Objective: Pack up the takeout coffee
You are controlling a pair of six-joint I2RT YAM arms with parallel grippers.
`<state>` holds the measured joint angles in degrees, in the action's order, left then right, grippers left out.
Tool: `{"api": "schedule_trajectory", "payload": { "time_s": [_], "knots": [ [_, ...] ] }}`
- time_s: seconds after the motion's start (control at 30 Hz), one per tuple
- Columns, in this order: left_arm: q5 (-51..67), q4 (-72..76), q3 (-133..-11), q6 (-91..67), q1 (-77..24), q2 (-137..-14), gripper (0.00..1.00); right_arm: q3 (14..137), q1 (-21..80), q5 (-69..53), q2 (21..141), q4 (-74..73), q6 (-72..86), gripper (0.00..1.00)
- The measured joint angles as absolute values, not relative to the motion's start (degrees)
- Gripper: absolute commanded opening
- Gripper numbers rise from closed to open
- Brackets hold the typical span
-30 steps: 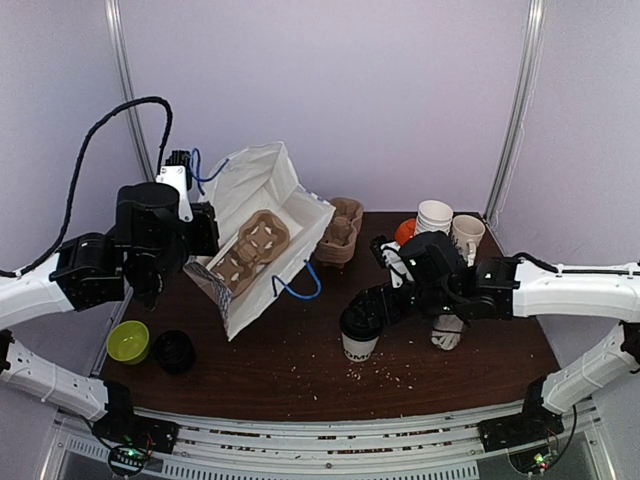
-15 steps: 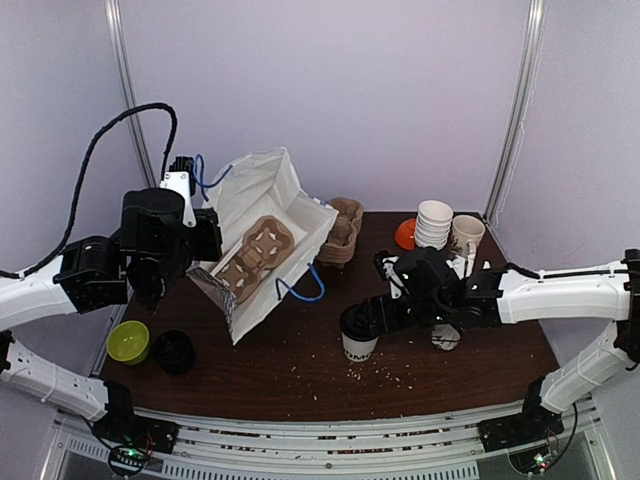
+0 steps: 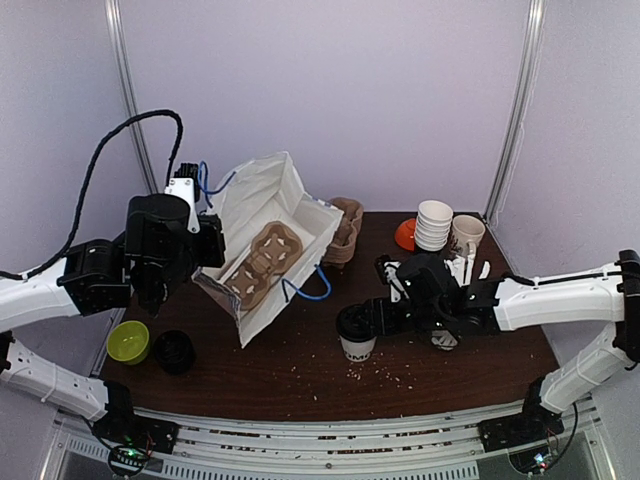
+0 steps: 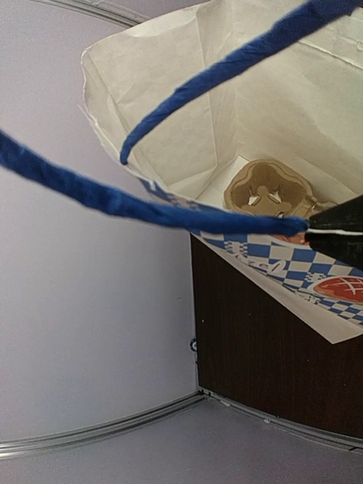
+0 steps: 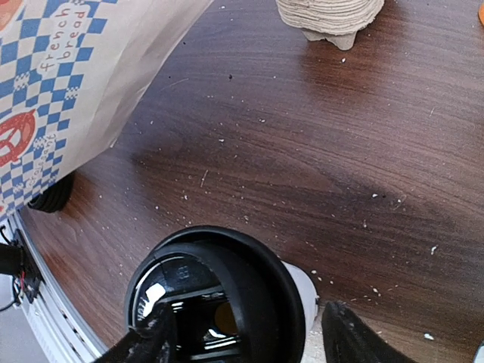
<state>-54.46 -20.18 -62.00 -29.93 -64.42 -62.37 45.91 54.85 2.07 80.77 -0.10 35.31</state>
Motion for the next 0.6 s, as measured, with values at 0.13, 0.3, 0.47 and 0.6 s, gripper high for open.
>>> {"api": "schedule_trajectory", "payload": {
  "time_s": [0.13,0.3,0.47,0.6],
  "knots": [
    [-54.2,-20.6,-61.9,-30.2,-64.4,-62.4,0.0,45.0,54.8,2.0,79.2,-1.3,36.1,0.87],
    [-54.2,-21.1,-61.9,-30.4,-64.4,-62.3,0.0,47.6,54.9,2.4,76.8,-9.1,34.9,0.91],
    [-54.2,-21.1,-61.9,-30.4,-64.4,-62.3,0.0,56.1,54.8,2.4,77.1,-15.7,31.7,0.91],
    [-54.1,-21.1,-61.9,-30.5,-64.4,-62.3,0.0,62.1,54.8,2.5,80.2,-21.1,28.1,0.91]
  ]
}}
